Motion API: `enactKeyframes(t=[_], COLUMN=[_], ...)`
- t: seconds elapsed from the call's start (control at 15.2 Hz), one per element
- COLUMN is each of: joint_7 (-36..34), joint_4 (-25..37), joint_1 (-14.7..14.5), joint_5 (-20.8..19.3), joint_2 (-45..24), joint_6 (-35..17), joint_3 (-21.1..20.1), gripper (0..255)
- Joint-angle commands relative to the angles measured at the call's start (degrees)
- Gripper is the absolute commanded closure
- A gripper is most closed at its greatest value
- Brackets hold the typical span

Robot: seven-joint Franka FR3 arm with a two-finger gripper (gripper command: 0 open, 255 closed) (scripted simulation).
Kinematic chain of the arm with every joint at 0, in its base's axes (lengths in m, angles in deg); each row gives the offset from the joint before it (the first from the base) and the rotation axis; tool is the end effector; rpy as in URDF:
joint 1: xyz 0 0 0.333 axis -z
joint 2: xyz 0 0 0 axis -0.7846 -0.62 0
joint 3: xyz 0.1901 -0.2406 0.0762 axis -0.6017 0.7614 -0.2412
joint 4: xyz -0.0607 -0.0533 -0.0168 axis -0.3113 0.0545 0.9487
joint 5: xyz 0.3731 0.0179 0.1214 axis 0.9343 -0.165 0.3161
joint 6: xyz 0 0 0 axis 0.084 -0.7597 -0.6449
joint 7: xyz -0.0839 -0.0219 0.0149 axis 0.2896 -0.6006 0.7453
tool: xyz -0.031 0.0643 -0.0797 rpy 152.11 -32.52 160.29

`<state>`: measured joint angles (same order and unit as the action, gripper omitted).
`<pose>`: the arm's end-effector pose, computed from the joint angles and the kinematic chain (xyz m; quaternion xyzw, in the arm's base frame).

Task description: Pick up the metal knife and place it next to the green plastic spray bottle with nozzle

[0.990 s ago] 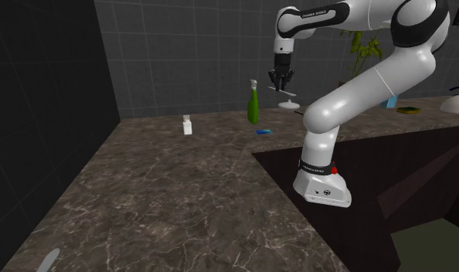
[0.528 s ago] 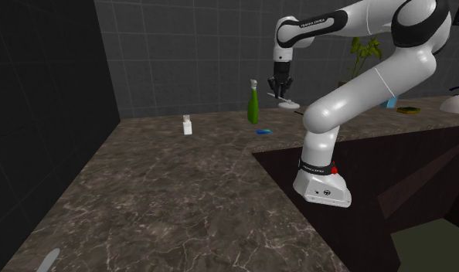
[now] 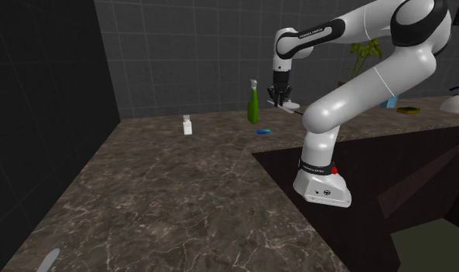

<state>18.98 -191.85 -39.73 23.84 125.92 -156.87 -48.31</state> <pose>0.2158 -0.2380 0.4607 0.9210 -0.3896 -0.0042 0.0035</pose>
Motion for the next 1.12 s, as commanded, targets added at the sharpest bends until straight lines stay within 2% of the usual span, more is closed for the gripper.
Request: enactKeyframes(t=[0.0, 1.06], joint_7=[-0.08, -0.86], joint_4=[-1.3, -10.33], joint_1=[0.17, 1.1], joint_5=[-0.53, -5.48], joint_2=[-0.23, -5.67], joint_6=[-1.55, -15.95], joint_3=[0.59, 6.42], gripper=[255, 255])
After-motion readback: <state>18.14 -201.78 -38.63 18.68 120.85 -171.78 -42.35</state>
